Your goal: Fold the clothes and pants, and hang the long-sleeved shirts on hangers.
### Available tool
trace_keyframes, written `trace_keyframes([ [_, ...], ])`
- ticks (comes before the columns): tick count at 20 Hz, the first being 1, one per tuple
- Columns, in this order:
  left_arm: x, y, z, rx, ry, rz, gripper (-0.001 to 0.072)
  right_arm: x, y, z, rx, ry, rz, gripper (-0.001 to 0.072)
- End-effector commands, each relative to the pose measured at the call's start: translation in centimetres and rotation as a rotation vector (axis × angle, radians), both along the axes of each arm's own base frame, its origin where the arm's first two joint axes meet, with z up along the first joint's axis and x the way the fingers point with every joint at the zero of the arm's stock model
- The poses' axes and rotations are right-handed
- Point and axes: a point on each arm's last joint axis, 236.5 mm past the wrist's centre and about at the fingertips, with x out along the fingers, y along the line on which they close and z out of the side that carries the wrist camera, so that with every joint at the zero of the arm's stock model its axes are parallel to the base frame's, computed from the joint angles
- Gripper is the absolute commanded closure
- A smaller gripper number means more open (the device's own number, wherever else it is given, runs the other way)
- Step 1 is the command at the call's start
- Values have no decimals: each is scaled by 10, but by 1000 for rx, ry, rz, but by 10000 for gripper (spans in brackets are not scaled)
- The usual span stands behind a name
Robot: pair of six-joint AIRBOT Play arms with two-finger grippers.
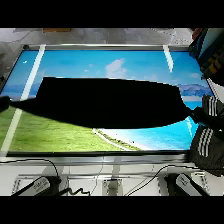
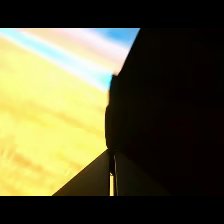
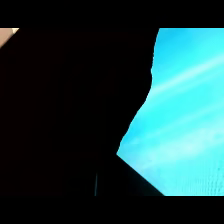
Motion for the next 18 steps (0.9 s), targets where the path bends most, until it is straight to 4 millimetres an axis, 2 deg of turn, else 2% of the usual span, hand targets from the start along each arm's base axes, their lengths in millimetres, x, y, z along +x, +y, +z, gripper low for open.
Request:
trace_keyframes([
  [1, -68, 12, -62, -44, 221, 53, 700, -27, 3, -24, -8, 150, 29, 697],
  [3, -80, 9, -78, -59, 254, 46, 699, -40, 5, -33, -5, 220, 39, 698],
  [5, -82, 10, -79, -56, 258, 47, 699, -48, 10, -33, -12, 244, 70, 698],
  [8, -74, 21, -74, -17, 219, 66, 699, -61, 0, -21, -89, 266, 29, 698],
  [10, -63, 28, -66, 4, 157, 93, 699, -62, -1, -3, -111, 234, -16, 698],
  [12, -45, 34, -51, -4, 61, 132, 699, -60, -2, 16, -98, 192, -92, 698],
  [15, -15, 50, -10, 37, -91, 175, 703, -55, -7, 44, -138, 102, -171, 699],
  [18, 25, 53, 26, 71, -185, 166, 705, -28, -1, 66, -178, 3, -186, 700],
])
